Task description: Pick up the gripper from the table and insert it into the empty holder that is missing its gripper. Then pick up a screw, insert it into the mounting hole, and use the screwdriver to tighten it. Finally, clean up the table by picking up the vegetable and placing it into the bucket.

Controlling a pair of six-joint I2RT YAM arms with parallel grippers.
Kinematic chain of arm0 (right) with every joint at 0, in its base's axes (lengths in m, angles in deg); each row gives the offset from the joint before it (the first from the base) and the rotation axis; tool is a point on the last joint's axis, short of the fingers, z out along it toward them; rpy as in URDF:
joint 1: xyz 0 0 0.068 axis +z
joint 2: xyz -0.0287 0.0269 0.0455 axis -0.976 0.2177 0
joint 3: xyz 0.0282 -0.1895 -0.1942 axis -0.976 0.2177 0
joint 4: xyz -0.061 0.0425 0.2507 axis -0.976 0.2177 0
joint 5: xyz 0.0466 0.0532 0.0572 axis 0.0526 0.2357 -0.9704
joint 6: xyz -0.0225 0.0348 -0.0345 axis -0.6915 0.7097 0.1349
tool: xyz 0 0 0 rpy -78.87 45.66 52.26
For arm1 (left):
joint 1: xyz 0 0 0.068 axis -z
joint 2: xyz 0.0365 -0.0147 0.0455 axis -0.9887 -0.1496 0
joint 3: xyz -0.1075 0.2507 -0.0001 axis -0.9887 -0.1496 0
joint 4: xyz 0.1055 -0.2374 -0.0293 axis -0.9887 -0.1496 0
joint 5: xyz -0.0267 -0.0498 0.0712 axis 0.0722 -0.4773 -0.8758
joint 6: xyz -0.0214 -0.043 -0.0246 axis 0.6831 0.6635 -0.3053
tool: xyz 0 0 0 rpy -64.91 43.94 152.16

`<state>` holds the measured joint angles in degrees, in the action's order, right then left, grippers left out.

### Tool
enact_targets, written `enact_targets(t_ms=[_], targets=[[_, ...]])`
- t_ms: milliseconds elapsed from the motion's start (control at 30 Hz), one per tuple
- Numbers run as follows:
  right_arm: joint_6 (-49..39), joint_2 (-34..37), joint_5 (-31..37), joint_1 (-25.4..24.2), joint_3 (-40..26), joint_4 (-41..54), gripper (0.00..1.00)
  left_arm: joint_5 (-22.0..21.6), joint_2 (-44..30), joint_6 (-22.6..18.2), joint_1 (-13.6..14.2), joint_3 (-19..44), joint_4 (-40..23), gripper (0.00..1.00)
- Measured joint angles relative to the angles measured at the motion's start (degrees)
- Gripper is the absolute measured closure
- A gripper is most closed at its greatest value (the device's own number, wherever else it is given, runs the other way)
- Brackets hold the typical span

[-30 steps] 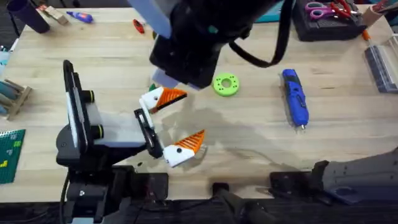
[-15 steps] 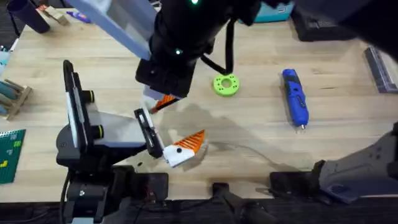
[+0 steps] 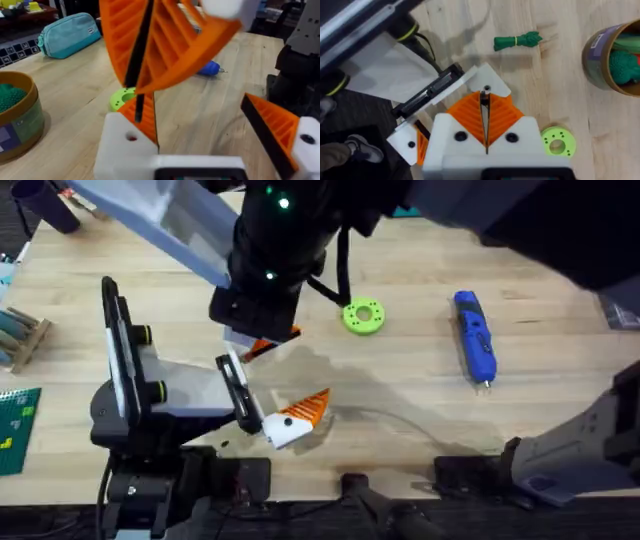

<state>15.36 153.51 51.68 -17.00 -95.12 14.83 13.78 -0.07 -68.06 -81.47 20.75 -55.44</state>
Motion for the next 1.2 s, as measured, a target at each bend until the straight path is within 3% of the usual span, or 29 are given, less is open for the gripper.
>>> enact_targets(t_ms=[1200], targets=[[-0.2,1.2,1.8,0.0,0.0,0.5,0.996,0.0,0.0,0.0,0.0,0.0,0.0,0.013]])
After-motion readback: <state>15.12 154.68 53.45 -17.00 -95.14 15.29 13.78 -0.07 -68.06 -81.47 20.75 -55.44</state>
